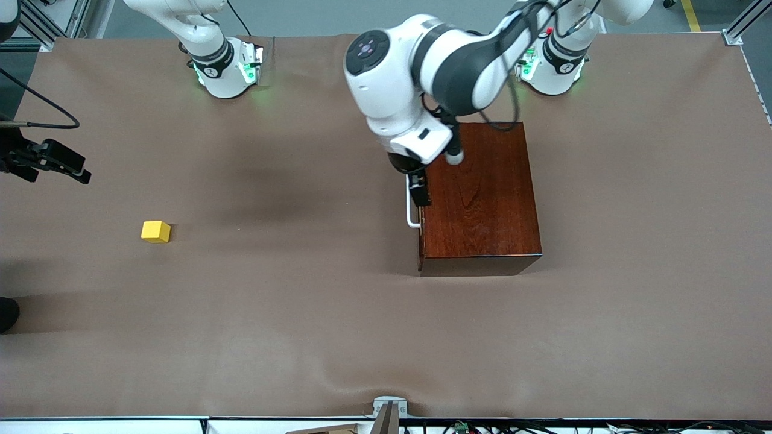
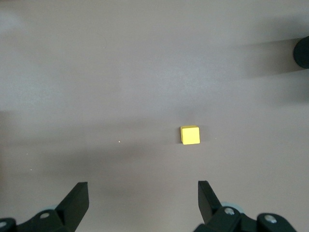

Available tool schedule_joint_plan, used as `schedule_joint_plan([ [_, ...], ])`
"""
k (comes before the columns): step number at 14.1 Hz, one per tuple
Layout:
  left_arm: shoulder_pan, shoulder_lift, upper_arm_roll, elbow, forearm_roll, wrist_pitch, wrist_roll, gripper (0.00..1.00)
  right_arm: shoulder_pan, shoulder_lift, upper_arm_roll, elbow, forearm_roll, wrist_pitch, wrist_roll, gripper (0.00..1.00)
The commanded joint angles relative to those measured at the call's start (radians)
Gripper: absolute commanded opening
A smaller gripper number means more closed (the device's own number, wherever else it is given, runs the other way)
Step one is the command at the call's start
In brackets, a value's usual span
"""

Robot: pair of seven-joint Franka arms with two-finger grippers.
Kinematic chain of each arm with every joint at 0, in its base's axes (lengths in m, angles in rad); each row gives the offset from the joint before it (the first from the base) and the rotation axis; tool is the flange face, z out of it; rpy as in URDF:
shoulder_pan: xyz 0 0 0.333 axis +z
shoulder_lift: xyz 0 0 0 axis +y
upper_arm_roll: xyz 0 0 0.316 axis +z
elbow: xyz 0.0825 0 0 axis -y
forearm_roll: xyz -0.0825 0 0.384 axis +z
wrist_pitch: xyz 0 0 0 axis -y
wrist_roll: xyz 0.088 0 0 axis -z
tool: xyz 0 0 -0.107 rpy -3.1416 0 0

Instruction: Open drawer, take yellow block, close drawer

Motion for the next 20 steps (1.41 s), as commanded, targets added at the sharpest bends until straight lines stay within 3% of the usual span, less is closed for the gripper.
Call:
schedule_joint_plan([
  [1,0.108,-0.064,-0.001,-0.019,-0.072,-0.005,0.123,1.00,-0.016,-0.014,0.016,-0.014,-0.015,0.006,0.020,1.00],
  [12,0.488,-0.175,-0.005,-0.073,-0.232,-0.005,0.667,1.00,-0.016,-0.009,0.016,-0.006,-0.011,0.008,0.015,1.00],
  [20,0.659,-0.366,-0.005,-0.287,-0.347,-0.005,1.214,1.00,-0.022,-0.012,0.011,-0.009,-0.013,-0.066,-0.086,1.00],
])
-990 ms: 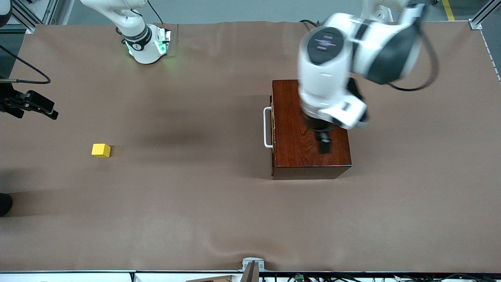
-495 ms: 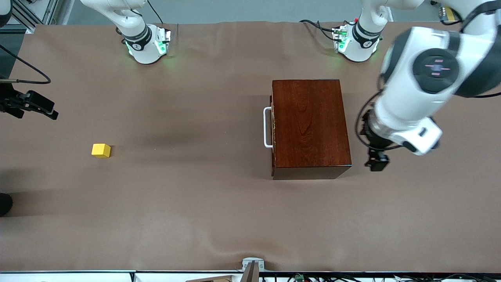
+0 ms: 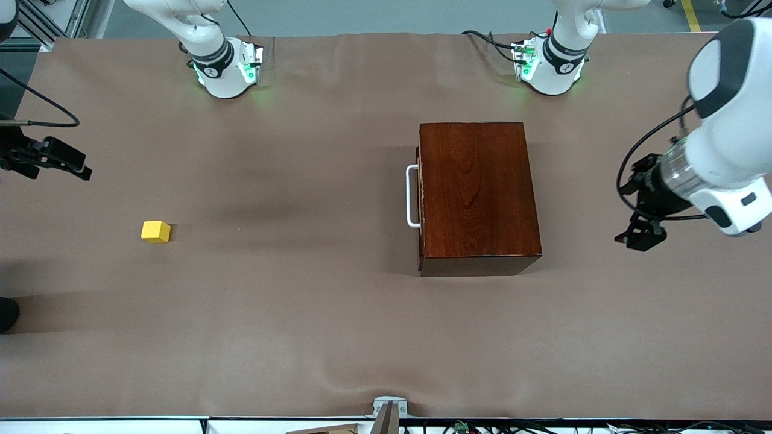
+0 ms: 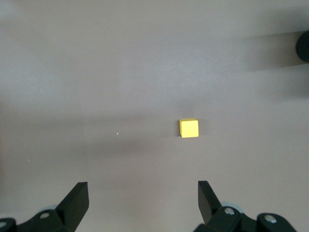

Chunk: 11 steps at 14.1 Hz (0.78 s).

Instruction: Open drawer, take yellow block, close drawer

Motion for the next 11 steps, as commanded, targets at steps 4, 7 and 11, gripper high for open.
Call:
schedule_joint_plan([
  [4,0.080,-0.193,-0.010,-0.229,-0.045,0.002,0.482,1.00,-0.021,-0.011,0.011,-0.009,-0.011,-0.023,-0.040,1.00],
  [7,0.096,-0.236,-0.007,-0.289,-0.045,0.002,0.728,1.00,-0.021,-0.011,0.011,-0.010,-0.011,-0.024,-0.033,1.00],
  [11,0.096,-0.241,-0.008,-0.290,-0.044,-0.026,0.949,1.00,-0.021,-0.011,0.011,-0.012,-0.011,-0.035,-0.027,1.00],
])
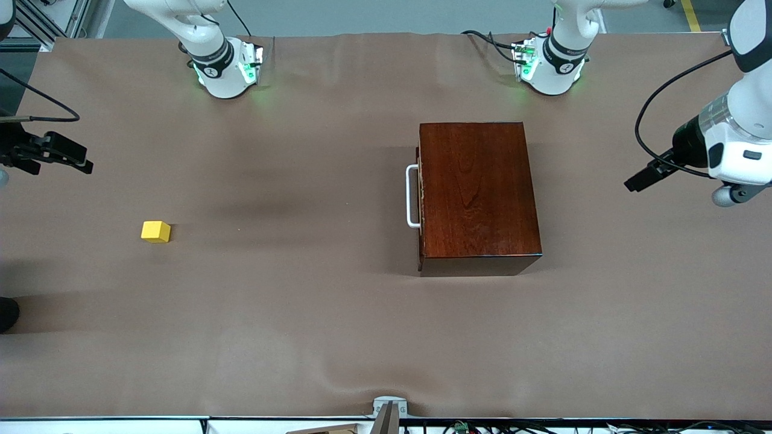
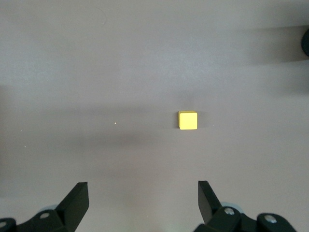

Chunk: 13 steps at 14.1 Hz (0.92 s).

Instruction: Open drawer, take yellow block, close drawer

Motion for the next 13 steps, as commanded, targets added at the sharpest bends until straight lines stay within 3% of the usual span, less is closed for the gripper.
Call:
schedule_joint_plan([
  [1,0.016,-0.031,-0.007,-0.022,-0.021,-0.019,0.186,1.00,-0.016,-0.011,0.012,-0.011,-0.008,-0.005,0.018,1.00],
  [7,0.023,-0.021,0.001,0.045,-0.018,-0.070,0.462,1.00,-0.016,-0.011,0.014,-0.011,-0.008,-0.007,0.039,1.00],
  [13,0.022,-0.013,-0.004,0.116,0.069,-0.081,0.478,1.00,-0.026,-0.010,0.014,-0.007,0.002,-0.005,0.029,1.00],
])
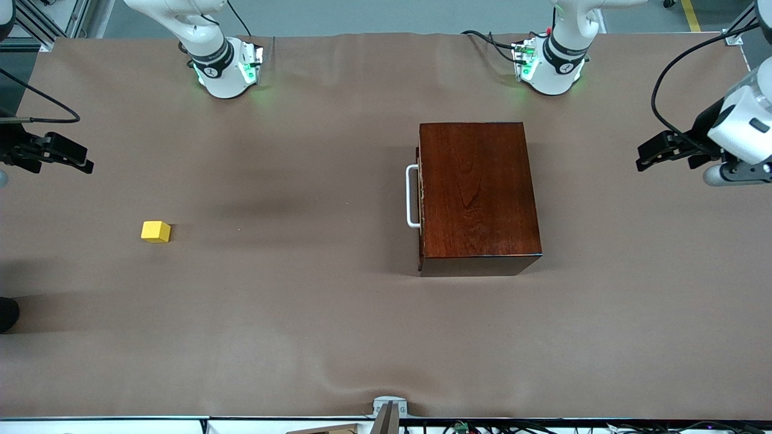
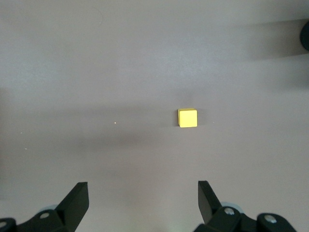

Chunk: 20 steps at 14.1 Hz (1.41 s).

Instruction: Open drawer, take yellow block, close drawer

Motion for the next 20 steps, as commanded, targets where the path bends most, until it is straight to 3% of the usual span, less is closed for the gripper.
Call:
schedule_joint_plan([
  [1,0.006,0.001,-0.011,0.038,0.040,-0.030,0.025,1.00,-0.022,-0.012,0.014,-0.006,0.002,-0.001,0.003,1.00],
  [20,0.009,0.017,-0.013,0.054,0.023,-0.041,0.086,1.00,-0.022,-0.012,0.014,-0.004,0.002,0.000,0.003,1.00],
])
